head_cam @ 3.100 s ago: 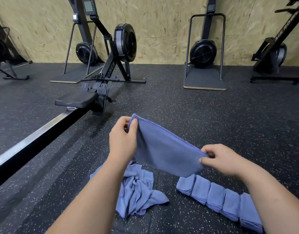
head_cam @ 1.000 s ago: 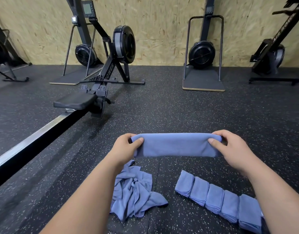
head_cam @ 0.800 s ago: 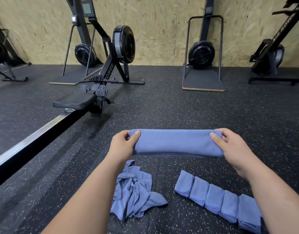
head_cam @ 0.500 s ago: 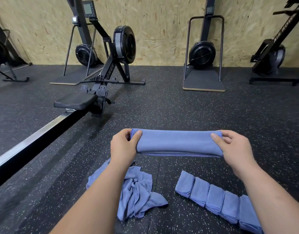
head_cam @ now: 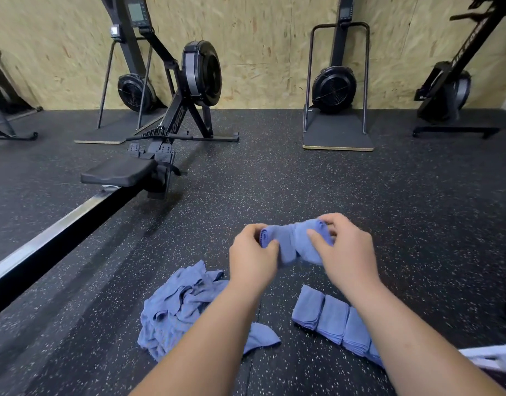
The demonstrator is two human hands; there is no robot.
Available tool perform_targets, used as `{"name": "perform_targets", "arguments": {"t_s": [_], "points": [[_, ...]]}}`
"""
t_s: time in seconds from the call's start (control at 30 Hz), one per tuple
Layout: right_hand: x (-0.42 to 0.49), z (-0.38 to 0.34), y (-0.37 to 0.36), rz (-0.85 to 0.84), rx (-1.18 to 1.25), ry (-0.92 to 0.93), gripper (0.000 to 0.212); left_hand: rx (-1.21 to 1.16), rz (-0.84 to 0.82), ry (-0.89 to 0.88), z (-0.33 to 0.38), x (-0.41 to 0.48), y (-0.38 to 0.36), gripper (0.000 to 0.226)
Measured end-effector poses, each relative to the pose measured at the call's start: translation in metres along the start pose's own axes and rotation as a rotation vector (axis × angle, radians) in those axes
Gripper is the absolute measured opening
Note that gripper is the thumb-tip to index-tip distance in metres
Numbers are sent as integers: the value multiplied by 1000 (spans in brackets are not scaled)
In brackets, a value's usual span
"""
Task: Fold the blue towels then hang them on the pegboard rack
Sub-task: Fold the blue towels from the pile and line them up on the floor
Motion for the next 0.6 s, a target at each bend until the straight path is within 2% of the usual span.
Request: {"name": "perform_targets", "arguments": {"t_s": [0.07, 0.17, 0.2, 0.3, 0.33, 0.4, 0.47, 0.53, 0.6], "points": [[-10, -12, -12, -57, 2, 34, 24, -84, -30, 9, 8, -9, -14, 25], [-23, -18, -19, -111, -10, 53, 30, -209, -34, 47, 13, -19, -28, 12], [-27, -20, -18, -129, 7, 50, 32, -251, -26, 78, 14, -23, -28, 14], [-36, -22, -15, -186, 102, 60, 41, -353, 1, 145, 5, -28, -30, 45], [-38, -21, -11, -189, 135, 60, 44, -380, 1, 170, 3, -30, -31, 49], [-39, -11, 1, -154, 248, 3, 46, -455, -13, 214, -4, -32, -37, 46], [-40, 4, 20, -56, 300, -70, 40, -542, -55, 265, -8, -39, -48, 40], [-42, 23, 43, 48, 187, -123, 26, -638, -120, 291, -4, -49, -62, 34], [-52, 44, 56, 35, 194, -246, 25, -718, -214, 311, 0, -61, -80, 35]]}}
Point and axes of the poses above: each hand's wrist, its own x-axis towards the middle knuckle, its own y-axis out of the back of the hand, z = x × y, the point moved 9 cm from there along x, towards the middle knuckle, and after that the axes turned 1 degree about -y, right-handed, at the moved point
